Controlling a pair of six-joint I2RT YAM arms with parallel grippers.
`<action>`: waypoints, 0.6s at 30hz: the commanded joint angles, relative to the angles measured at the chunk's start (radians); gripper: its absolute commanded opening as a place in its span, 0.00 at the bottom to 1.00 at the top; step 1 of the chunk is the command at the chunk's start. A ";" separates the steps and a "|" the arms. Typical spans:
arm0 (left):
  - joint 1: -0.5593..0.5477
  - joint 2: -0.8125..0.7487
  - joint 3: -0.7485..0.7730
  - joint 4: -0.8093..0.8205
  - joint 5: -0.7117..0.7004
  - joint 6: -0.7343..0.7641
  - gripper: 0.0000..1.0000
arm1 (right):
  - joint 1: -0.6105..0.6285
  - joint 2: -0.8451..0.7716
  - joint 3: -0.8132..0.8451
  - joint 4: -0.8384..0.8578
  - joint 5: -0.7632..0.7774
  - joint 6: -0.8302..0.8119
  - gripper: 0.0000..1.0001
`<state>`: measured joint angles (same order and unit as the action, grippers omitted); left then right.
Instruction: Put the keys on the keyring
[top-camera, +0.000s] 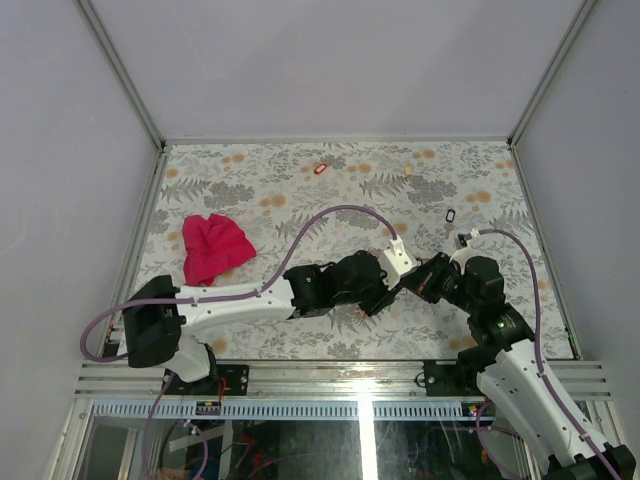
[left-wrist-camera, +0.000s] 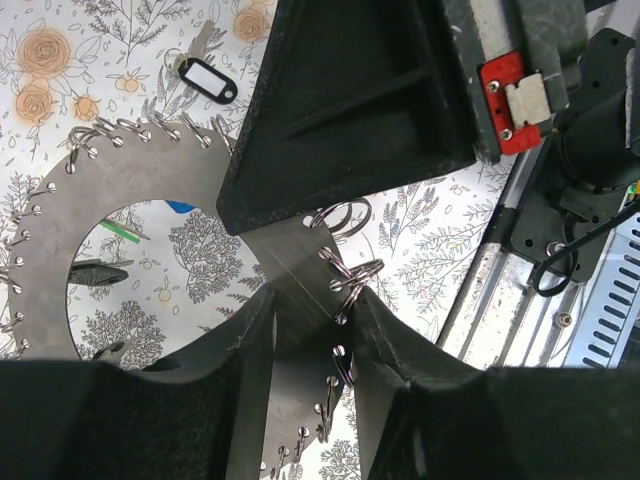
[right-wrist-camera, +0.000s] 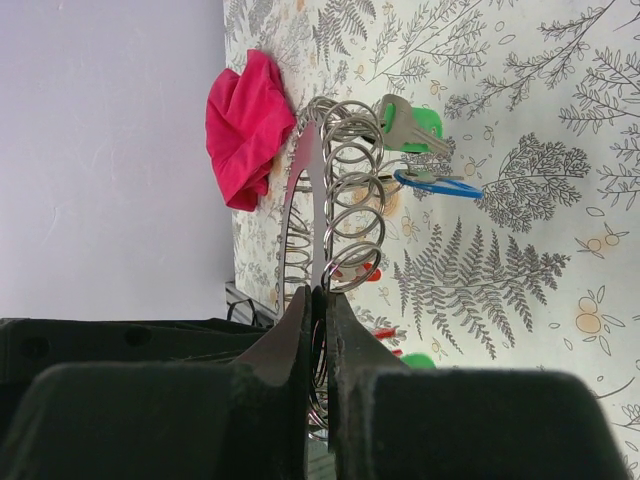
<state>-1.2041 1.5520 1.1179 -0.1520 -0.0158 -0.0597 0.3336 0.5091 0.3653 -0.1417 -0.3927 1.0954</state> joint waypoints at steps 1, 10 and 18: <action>-0.010 -0.019 0.028 0.001 0.010 0.013 0.11 | 0.005 -0.025 0.104 0.035 -0.015 -0.003 0.00; -0.009 -0.097 -0.013 -0.003 0.008 0.024 0.00 | 0.005 -0.047 0.247 -0.117 0.072 -0.130 0.38; -0.009 -0.170 -0.048 0.018 0.089 0.077 0.00 | 0.004 -0.088 0.327 -0.198 0.111 -0.267 0.61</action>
<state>-1.2064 1.4517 1.1007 -0.1947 0.0109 -0.0418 0.3367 0.4374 0.6422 -0.3107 -0.3157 0.9333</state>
